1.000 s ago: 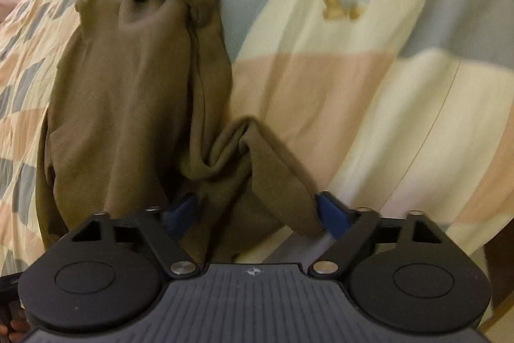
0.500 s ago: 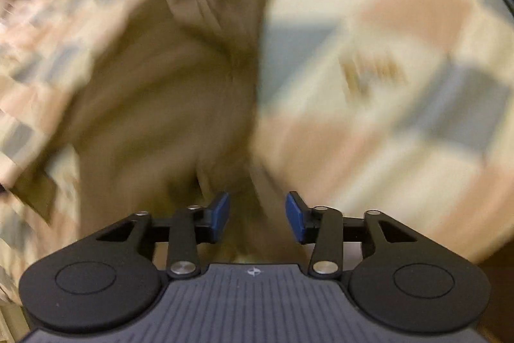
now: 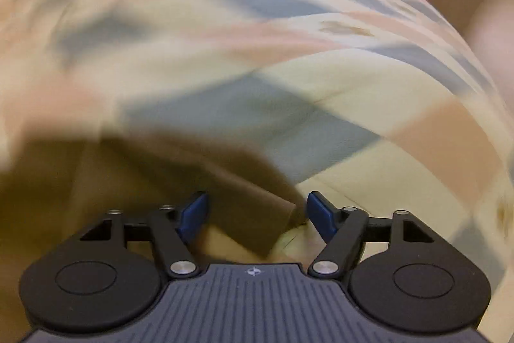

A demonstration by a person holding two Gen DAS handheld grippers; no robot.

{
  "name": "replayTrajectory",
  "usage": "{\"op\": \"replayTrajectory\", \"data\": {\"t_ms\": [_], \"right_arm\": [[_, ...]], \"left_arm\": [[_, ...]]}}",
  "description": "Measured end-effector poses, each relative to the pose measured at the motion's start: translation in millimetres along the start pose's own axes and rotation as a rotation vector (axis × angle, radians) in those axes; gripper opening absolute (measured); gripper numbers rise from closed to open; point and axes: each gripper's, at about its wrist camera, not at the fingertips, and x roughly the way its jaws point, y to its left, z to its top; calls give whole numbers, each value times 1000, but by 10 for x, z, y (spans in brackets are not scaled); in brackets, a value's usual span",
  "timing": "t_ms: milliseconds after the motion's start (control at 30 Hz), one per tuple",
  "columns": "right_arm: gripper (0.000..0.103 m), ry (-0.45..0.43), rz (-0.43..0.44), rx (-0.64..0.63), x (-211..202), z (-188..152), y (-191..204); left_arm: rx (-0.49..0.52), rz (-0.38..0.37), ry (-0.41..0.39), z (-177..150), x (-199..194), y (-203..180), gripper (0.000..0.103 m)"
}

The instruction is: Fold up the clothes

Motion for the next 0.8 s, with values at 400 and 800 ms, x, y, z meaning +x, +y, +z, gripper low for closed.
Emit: {"op": "replayTrajectory", "data": {"t_ms": [400,800], "right_arm": [[27,-54,-457,264,-1184,-551,-2394],[56,171,492,513,-2083,-2817,-878]], "left_arm": [[25,-54,44,-158,-16,-192,33],[29,-225,253,-1220,-18,32,36]]}}
